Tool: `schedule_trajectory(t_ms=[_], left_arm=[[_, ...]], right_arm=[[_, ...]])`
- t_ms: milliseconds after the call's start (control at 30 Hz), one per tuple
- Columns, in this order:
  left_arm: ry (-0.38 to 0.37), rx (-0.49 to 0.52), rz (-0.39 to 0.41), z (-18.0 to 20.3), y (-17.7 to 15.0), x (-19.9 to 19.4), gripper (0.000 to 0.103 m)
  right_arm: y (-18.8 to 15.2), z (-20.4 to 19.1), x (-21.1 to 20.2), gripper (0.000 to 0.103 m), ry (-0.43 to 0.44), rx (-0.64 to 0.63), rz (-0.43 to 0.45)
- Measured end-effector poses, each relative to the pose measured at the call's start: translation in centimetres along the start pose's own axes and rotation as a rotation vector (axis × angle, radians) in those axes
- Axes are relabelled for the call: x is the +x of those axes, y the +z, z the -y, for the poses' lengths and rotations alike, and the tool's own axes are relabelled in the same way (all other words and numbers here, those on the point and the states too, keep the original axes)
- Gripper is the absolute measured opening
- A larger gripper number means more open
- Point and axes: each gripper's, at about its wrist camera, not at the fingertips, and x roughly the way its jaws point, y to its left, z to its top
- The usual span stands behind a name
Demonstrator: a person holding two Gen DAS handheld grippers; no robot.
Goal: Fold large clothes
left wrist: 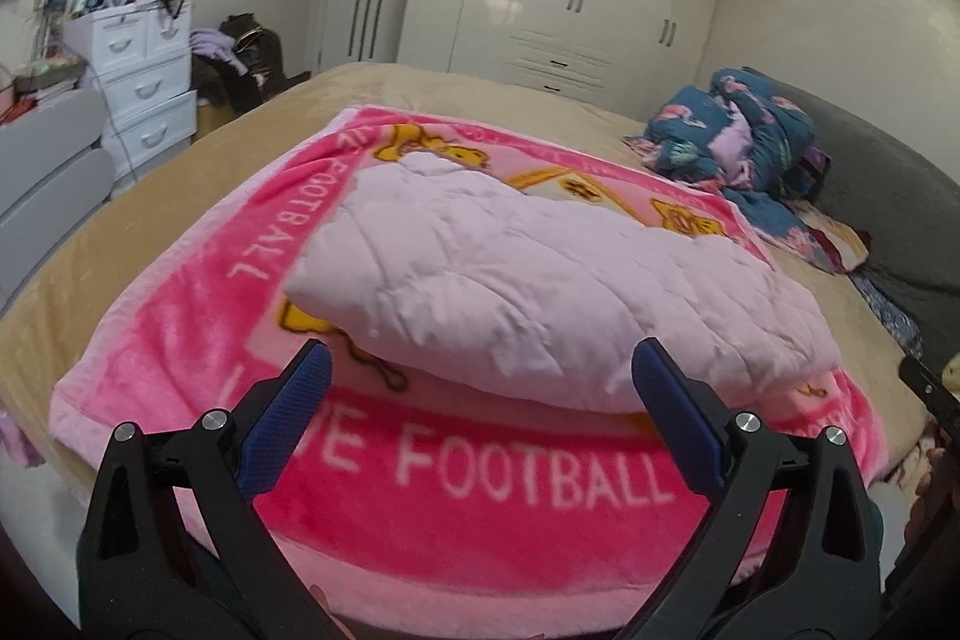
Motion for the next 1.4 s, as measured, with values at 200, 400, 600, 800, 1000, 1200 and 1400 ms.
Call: schedule_trajectory(t_ms=[200, 400, 600, 800, 1000, 1200, 1400], left_arm=[[-0.038, 0.041, -0.021, 2.2, -1.5, -0.2, 0.094], [-0.055, 0.066, -0.029, 3.9, -2.7, -0.1, 0.094], [-0.058, 0.096, -0.049, 5.1, -3.3, 0.3, 0.094], [-0.047, 0.124, -0.053, 5.6, -3.7, 0.4, 0.094], [-0.043, 0.133, -0.066, 5.9, -4.0, 0.7, 0.094], [-0.022, 0.141, -0.069, 6.0, -4.2, 0.8, 0.094], [-0.016, 0.139, -0.068, 5.9, -4.2, 0.8, 0.094]], right_arm=[[-1.3, -2.2, -0.7, 0.099, 0.006, -0.034, -0.012], [-2.5, -3.8, -0.5, 0.099, 0.017, -0.07, -0.054], [-3.7, -5.7, 0.1, 0.099, 0.075, -0.092, -0.081], [-4.3, -6.8, 0.8, 0.099, 0.107, -0.092, -0.108], [-4.4, -7.0, 0.9, 0.099, 0.113, -0.094, -0.113], [-4.4, -7.0, 0.9, 0.099, 0.109, -0.096, -0.111], [-4.4, -7.1, 0.9, 0.099, 0.108, -0.096, -0.113]])
